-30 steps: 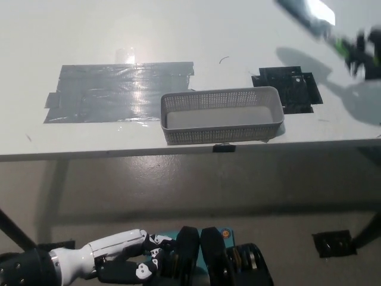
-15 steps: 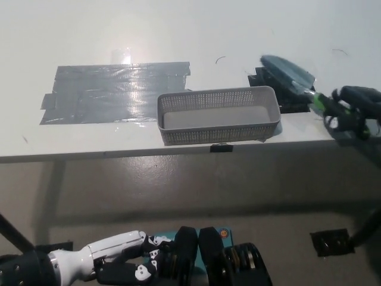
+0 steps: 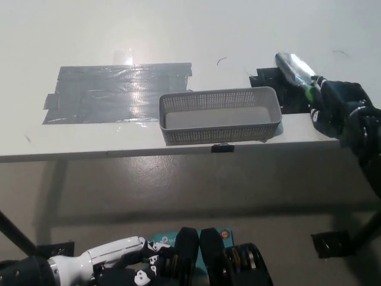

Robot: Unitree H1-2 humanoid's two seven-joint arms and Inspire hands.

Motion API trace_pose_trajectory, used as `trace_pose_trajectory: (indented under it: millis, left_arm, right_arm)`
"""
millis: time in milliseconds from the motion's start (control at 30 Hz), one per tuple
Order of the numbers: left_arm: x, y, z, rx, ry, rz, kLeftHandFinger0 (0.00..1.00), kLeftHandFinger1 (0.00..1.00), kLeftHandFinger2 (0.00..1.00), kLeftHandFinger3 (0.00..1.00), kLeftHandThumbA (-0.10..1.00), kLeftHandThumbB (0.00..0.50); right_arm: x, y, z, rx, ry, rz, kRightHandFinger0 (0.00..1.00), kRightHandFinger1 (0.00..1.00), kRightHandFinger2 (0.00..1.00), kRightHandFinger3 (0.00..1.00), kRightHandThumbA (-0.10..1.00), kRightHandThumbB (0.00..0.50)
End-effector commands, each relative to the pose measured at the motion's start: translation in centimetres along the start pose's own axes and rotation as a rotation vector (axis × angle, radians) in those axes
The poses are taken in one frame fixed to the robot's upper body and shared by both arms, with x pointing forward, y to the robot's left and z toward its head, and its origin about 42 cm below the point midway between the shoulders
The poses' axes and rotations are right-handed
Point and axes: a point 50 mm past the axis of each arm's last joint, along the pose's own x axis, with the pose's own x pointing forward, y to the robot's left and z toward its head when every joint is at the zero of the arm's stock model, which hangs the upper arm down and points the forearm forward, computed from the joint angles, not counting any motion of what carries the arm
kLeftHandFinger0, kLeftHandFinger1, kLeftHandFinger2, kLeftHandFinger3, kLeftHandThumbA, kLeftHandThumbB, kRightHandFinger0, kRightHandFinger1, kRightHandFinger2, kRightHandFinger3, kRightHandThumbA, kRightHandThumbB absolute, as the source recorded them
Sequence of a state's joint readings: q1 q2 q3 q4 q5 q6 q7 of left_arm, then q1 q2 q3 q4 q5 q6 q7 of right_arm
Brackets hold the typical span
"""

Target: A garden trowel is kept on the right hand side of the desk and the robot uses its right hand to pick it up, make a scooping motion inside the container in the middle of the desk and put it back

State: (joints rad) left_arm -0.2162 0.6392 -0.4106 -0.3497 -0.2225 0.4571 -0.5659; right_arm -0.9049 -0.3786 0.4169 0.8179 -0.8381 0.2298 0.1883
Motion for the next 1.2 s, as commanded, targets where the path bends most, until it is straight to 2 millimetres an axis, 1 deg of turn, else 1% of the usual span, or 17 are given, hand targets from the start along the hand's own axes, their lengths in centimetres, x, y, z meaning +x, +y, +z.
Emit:
trace_pose_trajectory:
  millis: [0,67,100,200,233,367,500,600,633,700,833,967,1000,1033,1067,1100,1167]
  left_arm:
    - [-1.2,0.6,0.9,0.024,-0.009,0.041,1.00,1.00,1.00,1.00,1.00,0.500]
    - [-1.2,0.6,0.8,0.022,-0.007,0.041,1.00,1.00,1.00,1.00,1.00,0.500]
    - [-1.2,0.7,0.7,0.023,-0.005,0.042,1.00,1.00,1.00,1.00,1.00,0.500]
    - [-1.2,0.6,0.8,0.031,-0.003,0.045,1.00,1.00,1.00,1.00,1.00,0.500]
    - [-1.2,0.6,0.7,0.029,-0.004,0.047,1.00,1.00,1.00,1.00,1.00,0.500]
    - [-1.2,0.6,0.7,0.027,-0.004,0.046,1.00,1.00,1.00,1.00,1.00,0.500]
    - [-1.2,0.6,0.7,0.030,0.000,0.043,1.00,1.00,1.00,1.00,1.00,0.500]
    - [-1.4,0.7,0.7,0.031,0.001,0.051,1.00,1.00,1.00,1.00,1.00,0.500]
    - [-1.4,0.7,0.7,0.031,0.001,0.048,1.00,1.00,1.00,1.00,1.00,0.500]
    - [-1.4,0.8,0.7,0.032,0.002,0.044,1.00,1.00,1.00,1.00,1.00,0.500]
    - [-1.2,1.0,0.9,0.035,-0.002,0.040,1.00,1.00,1.00,1.00,1.00,0.500]
    - [-1.3,1.0,0.8,0.030,-0.002,0.045,1.00,1.00,1.00,1.00,1.00,0.500]
    - [-1.3,1.1,0.8,0.030,-0.001,0.046,1.00,1.00,1.00,1.00,1.00,0.500]
    - [-1.3,1.0,0.8,0.031,0.001,0.046,1.00,1.00,1.00,1.00,1.00,0.500]
    - [-1.3,0.9,0.7,0.028,0.002,0.044,1.00,1.00,1.00,1.00,1.00,0.500]
    - [-1.2,1.0,0.7,0.028,0.001,0.048,1.00,1.00,1.00,1.00,1.00,0.500]
    - [-1.2,1.1,0.7,0.027,0.001,0.054,1.00,1.00,1.00,1.00,1.00,0.500]
  right_arm:
    - [0.3,-5.3,-0.6,-0.077,0.224,-0.076,1.00,1.00,1.00,1.00,0.71,0.416]
    - [0.0,-5.9,-1.0,-0.087,0.226,-0.059,1.00,1.00,1.00,1.00,0.83,0.489]
    - [0.0,-6.0,-1.0,-0.087,0.226,-0.058,1.00,1.00,1.00,1.00,0.85,0.498]
    - [-0.1,-6.5,-1.2,-0.059,0.227,-0.058,1.00,1.00,1.00,1.00,0.87,0.500]
    - [-0.4,-7.4,-1.4,-0.040,0.217,-0.059,1.00,1.00,1.00,1.00,0.93,0.500]
    - [-1.4,-9.5,-1.5,-0.007,0.173,-0.062,1.00,1.00,1.00,1.00,0.97,0.500]
    - [-2.6,-11.1,-1.3,-0.007,0.128,-0.076,1.00,1.00,1.00,1.00,0.93,0.500]
    - [-5.9,-13.6,-1.0,0.049,0.012,-0.125,1.00,1.00,1.00,1.00,0.82,0.478]
    - [-8.1,-14.2,-0.8,0.079,-0.049,-0.149,1.00,1.00,1.00,1.00,0.81,0.455]
    - [-10.1,-14.2,-0.8,0.116,-0.106,-0.165,1.00,1.00,1.00,1.00,0.82,0.444]
    - [-17.4,-12.7,-1.4,0.281,-0.265,-0.212,1.00,1.00,1.00,1.00,0.79,0.400]
    - [-20.9,-9.7,-2.9,0.454,-0.317,-0.230,1.00,1.00,1.00,1.00,0.69,0.338]
    - [-20.9,-9.7,-2.8,0.455,-0.317,-0.229,1.00,1.00,1.00,1.00,0.69,0.338]
    - [-22.2,-7.1,-3.8,0.546,-0.309,-0.226,1.00,1.00,1.00,1.00,0.63,0.300]
    - [-22.4,-6.7,-3.9,0.556,-0.305,-0.223,1.00,1.00,1.00,1.00,0.62,0.297]
    - [-23.5,-3.0,-4.9,0.672,-0.282,-0.227,1.00,1.00,1.00,1.00,0.46,0.217]
    - [-23.9,-1.1,-5.2,0.723,-0.268,-0.217,1.00,1.00,1.00,1.00,0.40,0.192]
